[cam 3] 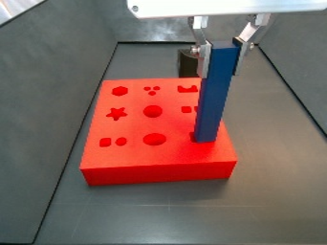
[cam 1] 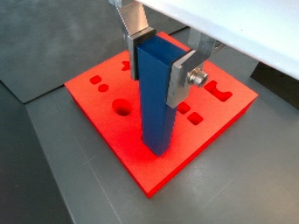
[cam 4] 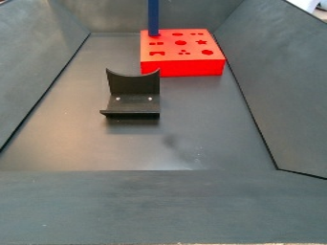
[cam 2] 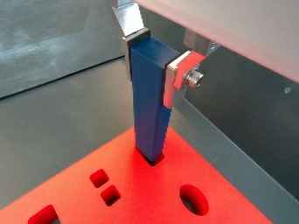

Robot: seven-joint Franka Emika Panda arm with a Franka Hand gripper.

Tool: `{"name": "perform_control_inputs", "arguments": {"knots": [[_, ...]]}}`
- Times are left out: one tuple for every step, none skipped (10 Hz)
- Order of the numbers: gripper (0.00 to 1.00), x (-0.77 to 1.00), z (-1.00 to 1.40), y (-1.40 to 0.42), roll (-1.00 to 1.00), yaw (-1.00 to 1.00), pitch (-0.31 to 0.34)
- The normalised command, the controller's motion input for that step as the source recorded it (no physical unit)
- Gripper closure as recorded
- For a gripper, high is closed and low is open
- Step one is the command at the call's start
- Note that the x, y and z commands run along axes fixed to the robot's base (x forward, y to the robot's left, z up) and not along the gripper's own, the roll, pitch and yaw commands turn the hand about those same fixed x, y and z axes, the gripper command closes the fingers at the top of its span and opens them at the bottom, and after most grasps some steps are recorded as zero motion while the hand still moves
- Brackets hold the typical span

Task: Pick up the rectangle object. Move up. Move to above the board. Insert the rectangle object.
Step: Insert the rectangle object.

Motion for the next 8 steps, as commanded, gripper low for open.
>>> {"name": "perform_control_inputs", "arguments": {"knots": [[1.00, 0.00, -0.06, 0.00, 0.00, 0.00, 0.000], [1.00, 0.00, -0.07, 0.00, 0.00, 0.00, 0.000], [1.00, 0.00, -0.05, 0.00, 0.00, 0.00, 0.000], [1.00, -0.01, -0.05, 0.01, 0.00, 0.00, 0.000], [1.00, -0.03, -0.04, 0.04, 0.00, 0.00, 0.000], [1.00, -0.04, -0.05, 0.03, 0.00, 0.00, 0.000], [1.00, -0.03, -0.05, 0.02, 0.00, 0.00, 0.000], [1.00, -0.07, -0.06, 0.05, 0.00, -0.02, 0.000]]}}
